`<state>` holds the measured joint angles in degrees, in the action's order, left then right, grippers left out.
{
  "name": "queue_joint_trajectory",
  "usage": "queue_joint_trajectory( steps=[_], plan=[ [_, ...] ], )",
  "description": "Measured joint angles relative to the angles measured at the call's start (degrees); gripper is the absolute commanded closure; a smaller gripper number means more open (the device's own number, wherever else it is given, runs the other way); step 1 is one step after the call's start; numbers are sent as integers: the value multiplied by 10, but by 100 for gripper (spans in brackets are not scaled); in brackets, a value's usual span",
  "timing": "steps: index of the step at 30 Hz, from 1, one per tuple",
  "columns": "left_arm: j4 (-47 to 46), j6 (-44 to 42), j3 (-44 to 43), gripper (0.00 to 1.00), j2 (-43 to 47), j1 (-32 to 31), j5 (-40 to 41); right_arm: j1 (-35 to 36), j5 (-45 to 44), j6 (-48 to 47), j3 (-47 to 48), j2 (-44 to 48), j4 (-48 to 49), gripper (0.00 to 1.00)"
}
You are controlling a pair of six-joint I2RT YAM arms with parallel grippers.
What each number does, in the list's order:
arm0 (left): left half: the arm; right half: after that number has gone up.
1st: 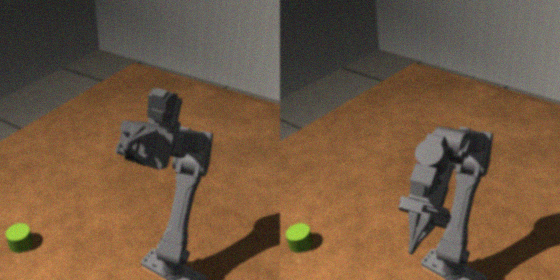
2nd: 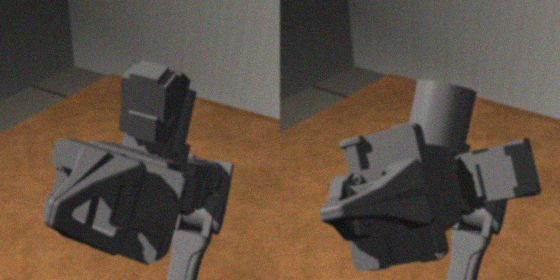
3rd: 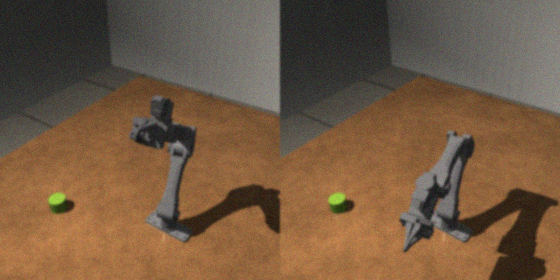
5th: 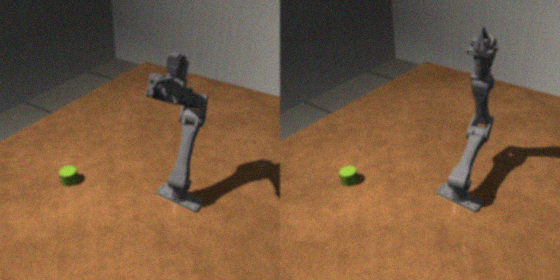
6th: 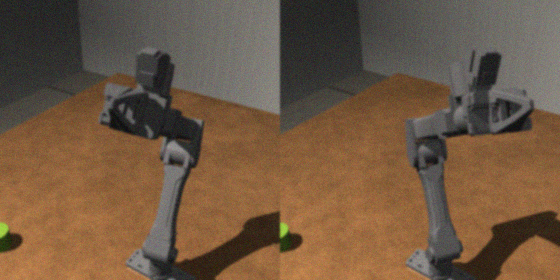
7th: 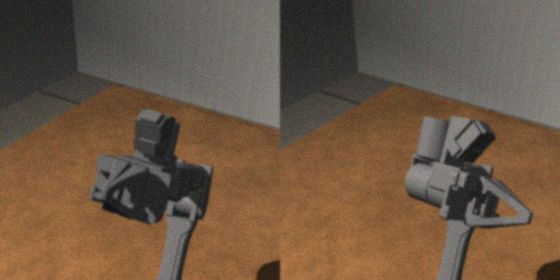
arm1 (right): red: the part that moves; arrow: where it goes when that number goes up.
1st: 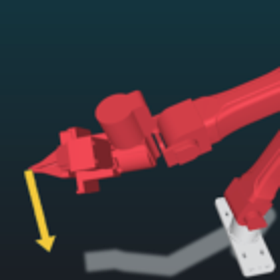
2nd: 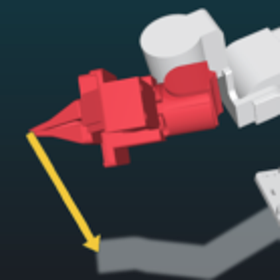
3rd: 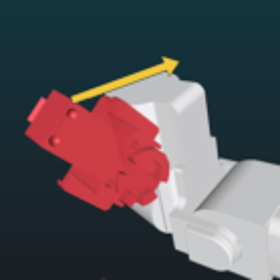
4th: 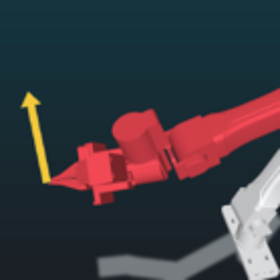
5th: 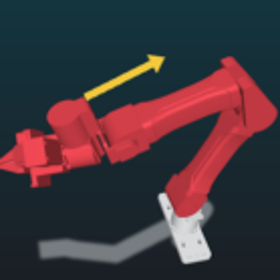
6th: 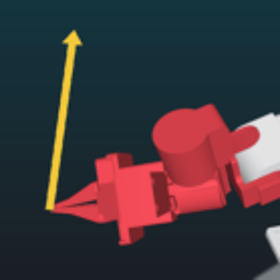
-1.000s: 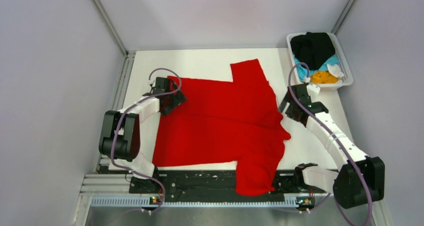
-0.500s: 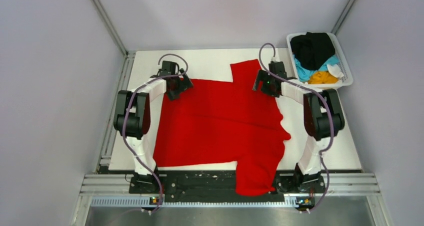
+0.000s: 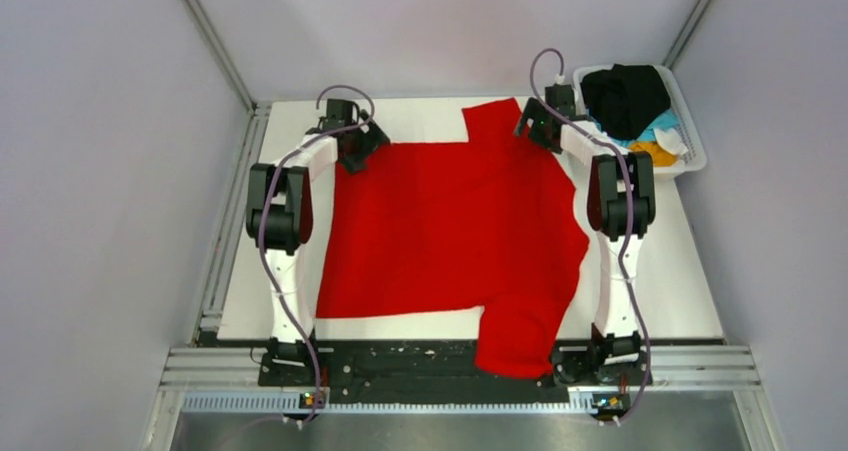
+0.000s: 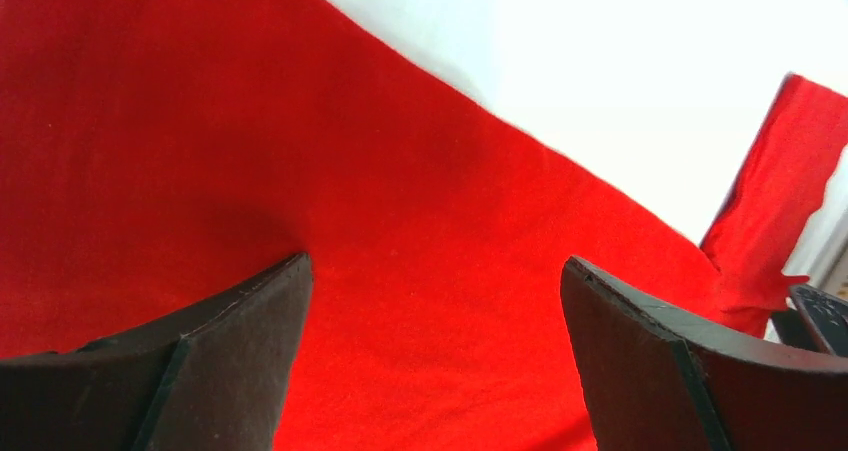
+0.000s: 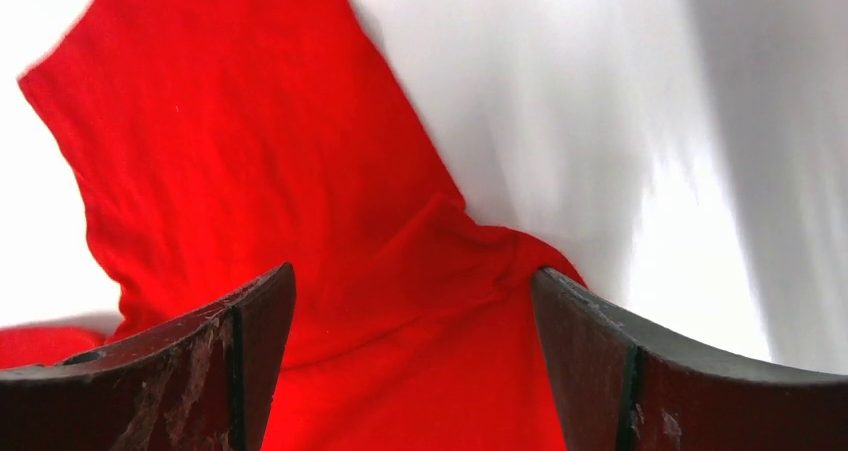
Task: Fold and stack the t-shirts
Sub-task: Flatten out the tshirt
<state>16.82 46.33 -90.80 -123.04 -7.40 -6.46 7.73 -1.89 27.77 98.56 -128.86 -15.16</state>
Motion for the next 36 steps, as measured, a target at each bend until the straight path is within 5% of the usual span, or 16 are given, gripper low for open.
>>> queue_joint_trajectory(
  steps=[11, 17, 21, 31, 36],
  plan=[
    [-14, 67, -207, 1, -142, 6, -27, -38, 22, 1, 273, -158, -81, 11],
    [2, 47, -198, 1, -127, 7, -20, -38, 28, -42, 262, -143, -108, 2],
    [28, 26, -78, 1, -14, 7, 10, -27, -7, -80, 140, -44, -130, 1],
    [55, 22, 347, 1, 489, -18, 110, 69, -29, -111, -256, 343, -47, 1],
    [122, 53, 529, 5, 597, -52, 153, 99, -26, -101, -412, 447, -32, 1]
  ],
)
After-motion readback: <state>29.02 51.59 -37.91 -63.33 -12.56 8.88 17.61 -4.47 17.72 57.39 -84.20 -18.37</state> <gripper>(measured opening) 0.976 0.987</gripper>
